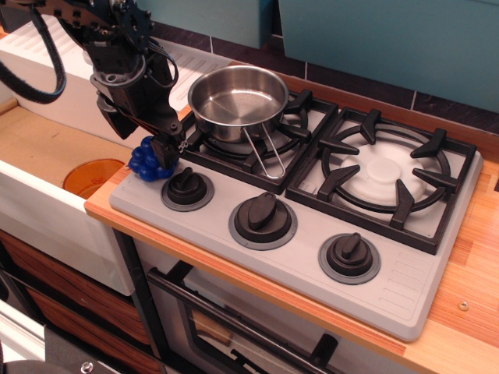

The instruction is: Put pan on stove and put blueberry in pan

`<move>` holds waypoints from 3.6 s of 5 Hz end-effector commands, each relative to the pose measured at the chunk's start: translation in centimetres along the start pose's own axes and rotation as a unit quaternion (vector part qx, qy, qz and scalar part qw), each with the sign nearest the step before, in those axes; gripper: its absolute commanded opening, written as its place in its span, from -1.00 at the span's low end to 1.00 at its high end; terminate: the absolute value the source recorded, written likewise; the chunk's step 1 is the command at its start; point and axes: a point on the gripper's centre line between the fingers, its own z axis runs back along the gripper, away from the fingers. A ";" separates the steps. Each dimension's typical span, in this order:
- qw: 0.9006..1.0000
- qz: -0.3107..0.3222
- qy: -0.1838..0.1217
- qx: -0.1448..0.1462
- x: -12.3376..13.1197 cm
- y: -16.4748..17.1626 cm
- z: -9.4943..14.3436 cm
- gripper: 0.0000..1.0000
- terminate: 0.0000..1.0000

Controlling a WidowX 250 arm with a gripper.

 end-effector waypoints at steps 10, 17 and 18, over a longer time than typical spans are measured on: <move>0.996 -0.034 0.059 0.057 8.6 -0.3 9.2 -1.00 -1.00; 0.998 -0.040 0.032 0.043 11.9 -4.2 6.5 1.00 -1.00; 0.998 -0.039 0.030 0.045 11.7 -4.4 6.5 1.00 -1.00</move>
